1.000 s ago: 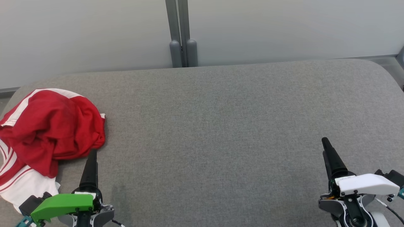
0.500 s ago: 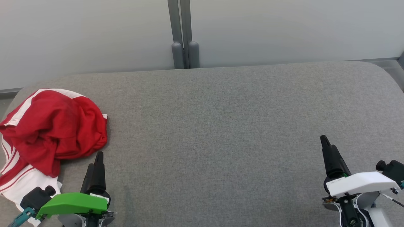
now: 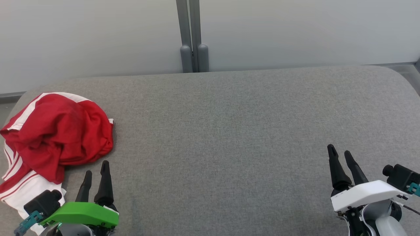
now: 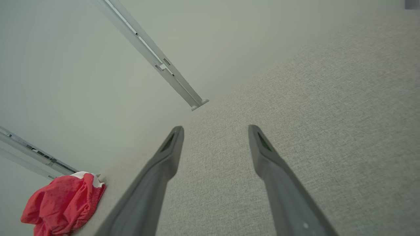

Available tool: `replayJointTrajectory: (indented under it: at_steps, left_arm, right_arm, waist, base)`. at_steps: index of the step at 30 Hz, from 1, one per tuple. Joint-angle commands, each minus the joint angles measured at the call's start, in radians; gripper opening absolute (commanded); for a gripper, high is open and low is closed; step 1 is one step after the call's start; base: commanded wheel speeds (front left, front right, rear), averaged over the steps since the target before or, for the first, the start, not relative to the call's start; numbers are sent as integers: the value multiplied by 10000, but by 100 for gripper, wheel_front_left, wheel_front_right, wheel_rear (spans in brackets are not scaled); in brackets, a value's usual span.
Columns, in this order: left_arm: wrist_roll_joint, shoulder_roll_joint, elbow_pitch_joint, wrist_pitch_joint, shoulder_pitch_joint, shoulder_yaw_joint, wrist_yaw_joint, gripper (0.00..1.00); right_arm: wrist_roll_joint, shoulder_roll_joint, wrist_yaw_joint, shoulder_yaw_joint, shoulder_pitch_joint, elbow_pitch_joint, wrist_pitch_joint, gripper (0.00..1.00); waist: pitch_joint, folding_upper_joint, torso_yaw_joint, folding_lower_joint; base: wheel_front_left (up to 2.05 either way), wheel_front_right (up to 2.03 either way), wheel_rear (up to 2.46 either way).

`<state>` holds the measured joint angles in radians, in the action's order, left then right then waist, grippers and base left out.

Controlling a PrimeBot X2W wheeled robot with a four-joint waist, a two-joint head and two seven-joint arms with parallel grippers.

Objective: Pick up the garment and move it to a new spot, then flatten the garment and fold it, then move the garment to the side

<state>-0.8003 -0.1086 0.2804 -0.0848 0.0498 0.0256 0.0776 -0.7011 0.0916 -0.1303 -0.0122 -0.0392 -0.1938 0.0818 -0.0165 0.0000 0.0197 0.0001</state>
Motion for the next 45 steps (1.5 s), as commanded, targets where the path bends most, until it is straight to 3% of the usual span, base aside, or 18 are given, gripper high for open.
replayJointTrajectory:
  at_steps: [1, 31, 45]
  left_arm:
    - [422, -137, -168, -108, -10, 45, -40, 100]
    - [4044, -612, -168, -922, -322, 441, -50, 100]
    - [4714, -441, 12, -1236, -429, 260, 439, 100]
  right_arm:
    - [454, 100, -3, 37, -37, 54, 149, 100]
    - [4155, 110, -5, -119, 248, -207, 954, 100]
    - [4988, 151, -4, -185, 488, -376, 1270, 100]
  waist:
    - [-6, 0, 0, 0]
    - [60, 0, -118, 0]
    - [27, 0, -181, 0]
  base:
    - [0, 0, 0]
    - [0, 0, 0]
    - [0, 0, 0]
